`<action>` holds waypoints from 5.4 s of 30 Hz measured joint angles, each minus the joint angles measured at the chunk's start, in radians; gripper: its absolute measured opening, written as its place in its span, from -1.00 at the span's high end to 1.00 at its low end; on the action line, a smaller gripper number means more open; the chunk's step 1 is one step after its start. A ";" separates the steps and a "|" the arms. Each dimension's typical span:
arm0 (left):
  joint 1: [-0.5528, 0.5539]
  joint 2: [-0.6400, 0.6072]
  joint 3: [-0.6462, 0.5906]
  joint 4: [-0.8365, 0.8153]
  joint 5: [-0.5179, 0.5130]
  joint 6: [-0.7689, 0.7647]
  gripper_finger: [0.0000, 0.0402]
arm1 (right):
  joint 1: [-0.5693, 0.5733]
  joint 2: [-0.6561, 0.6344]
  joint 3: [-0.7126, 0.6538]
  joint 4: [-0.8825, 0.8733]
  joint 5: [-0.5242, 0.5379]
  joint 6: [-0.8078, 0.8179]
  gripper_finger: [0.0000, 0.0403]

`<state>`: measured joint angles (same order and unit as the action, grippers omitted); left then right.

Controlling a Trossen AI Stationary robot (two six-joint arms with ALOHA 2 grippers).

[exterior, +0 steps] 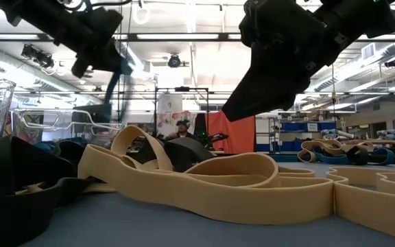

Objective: Sort rubber bands into baskets
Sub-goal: Put the blue rubber band into the top transparent bin

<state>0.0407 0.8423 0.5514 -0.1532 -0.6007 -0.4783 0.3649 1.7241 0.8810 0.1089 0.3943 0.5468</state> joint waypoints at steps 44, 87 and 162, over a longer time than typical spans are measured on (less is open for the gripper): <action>0.599 -0.104 0.000 -0.403 0.200 0.030 0.13 | -0.157 -0.084 0.000 -0.019 0.000 -0.146 0.28; 0.419 0.101 0.000 0.014 0.423 0.447 0.13 | -0.930 0.182 0.294 -0.832 -0.242 -0.343 0.38; -0.086 0.670 0.000 0.866 0.585 0.729 0.46 | -0.274 -0.028 0.290 -0.134 -0.414 -0.359 0.96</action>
<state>-0.0453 1.5124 0.5514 0.7125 -0.0161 0.2504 0.0906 1.6962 1.1709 -0.0251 -0.0193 0.1883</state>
